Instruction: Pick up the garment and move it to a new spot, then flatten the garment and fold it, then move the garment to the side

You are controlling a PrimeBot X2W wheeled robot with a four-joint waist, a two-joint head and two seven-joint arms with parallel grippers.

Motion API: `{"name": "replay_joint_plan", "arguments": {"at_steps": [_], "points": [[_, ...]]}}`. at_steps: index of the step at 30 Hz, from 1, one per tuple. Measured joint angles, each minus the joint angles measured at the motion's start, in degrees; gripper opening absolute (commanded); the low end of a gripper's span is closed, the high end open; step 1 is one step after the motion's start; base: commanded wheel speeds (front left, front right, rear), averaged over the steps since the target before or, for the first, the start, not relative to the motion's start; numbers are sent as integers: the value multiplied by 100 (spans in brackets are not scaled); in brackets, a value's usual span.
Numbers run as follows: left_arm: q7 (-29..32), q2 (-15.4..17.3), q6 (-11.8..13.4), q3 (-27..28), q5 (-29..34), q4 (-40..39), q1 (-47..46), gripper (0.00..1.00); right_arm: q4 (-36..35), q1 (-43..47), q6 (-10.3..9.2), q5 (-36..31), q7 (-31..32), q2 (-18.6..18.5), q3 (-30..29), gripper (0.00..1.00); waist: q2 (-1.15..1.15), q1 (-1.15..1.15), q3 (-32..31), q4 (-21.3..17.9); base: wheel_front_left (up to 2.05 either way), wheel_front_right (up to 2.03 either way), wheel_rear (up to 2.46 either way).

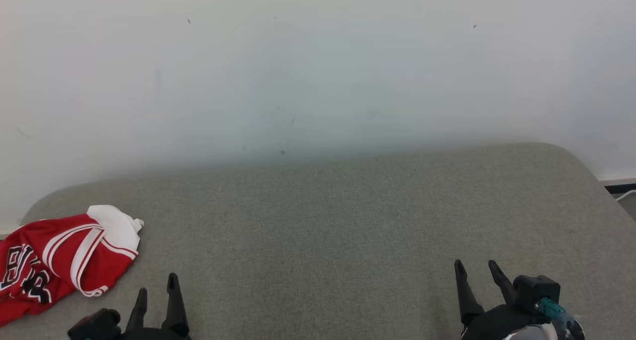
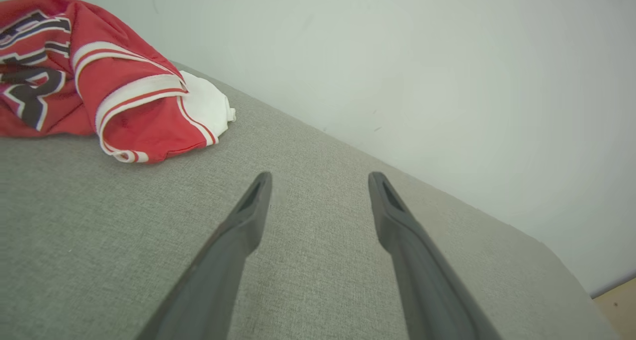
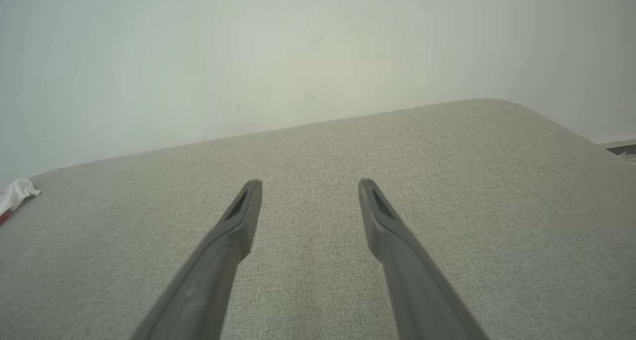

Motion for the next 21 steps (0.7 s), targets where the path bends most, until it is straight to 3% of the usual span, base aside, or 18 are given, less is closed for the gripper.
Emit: {"name": "replay_joint_plan", "arguments": {"at_steps": [8, 21], "points": [[-138, 80, -13, -286, 616, 133, -10, 100, 47, 2, -104, -389, -149, 22, 2, 100, 0, 0, -102, 21, 0, 0, 0], [-118, 158, -155, -357, 628, 346, -112, 100, 120, 10, -97, -224, -149, 88, -136, 100, 0, 0, -106, 60, 0, 0, 0]]}}
